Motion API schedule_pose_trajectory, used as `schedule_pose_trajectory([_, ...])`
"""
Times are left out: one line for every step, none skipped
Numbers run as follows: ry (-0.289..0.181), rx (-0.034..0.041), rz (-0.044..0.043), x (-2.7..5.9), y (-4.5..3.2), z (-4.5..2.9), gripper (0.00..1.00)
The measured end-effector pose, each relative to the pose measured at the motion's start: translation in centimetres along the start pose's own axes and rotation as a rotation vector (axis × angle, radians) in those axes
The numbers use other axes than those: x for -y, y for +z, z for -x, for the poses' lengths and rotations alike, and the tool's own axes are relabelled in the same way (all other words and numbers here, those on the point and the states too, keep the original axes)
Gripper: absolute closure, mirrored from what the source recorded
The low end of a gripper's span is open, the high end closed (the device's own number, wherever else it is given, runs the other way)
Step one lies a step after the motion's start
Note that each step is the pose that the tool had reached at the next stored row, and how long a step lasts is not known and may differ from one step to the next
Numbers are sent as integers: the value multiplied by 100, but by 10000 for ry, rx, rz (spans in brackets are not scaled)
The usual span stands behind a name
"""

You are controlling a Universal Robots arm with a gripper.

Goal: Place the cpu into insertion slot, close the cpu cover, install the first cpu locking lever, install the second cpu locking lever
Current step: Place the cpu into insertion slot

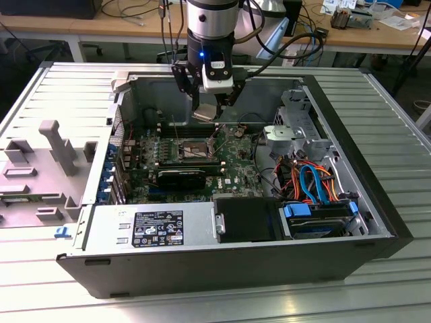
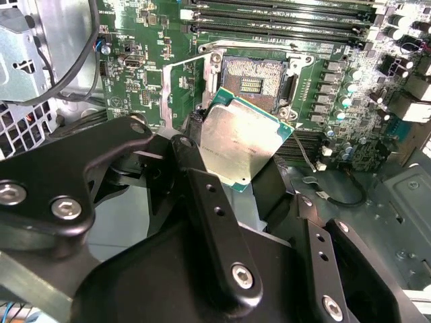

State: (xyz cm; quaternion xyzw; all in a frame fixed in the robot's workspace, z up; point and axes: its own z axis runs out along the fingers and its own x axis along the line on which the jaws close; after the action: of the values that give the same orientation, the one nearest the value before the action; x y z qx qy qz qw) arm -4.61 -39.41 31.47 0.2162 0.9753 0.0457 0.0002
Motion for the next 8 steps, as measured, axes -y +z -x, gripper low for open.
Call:
schedule_pose_trajectory([14, 2, 1, 0, 0, 0, 46])
schedule_pose_trajectory([31, 3, 1, 0, 0, 0, 46])
schedule_pose_trajectory([44, 4, 1, 0, 0, 0, 46])
schedule_pose_trajectory([56, 5, 2, 0, 0, 0, 46])
schedule_pose_trajectory([69, 6, 1, 0, 0, 0, 46])
schedule_pose_trajectory([86, 8, 2, 0, 0, 0, 46])
schedule_pose_trajectory([99, 9, 2, 0, 0, 0, 46])
schedule_pose_trajectory([121, 11, 3, 0, 0, 0, 46])
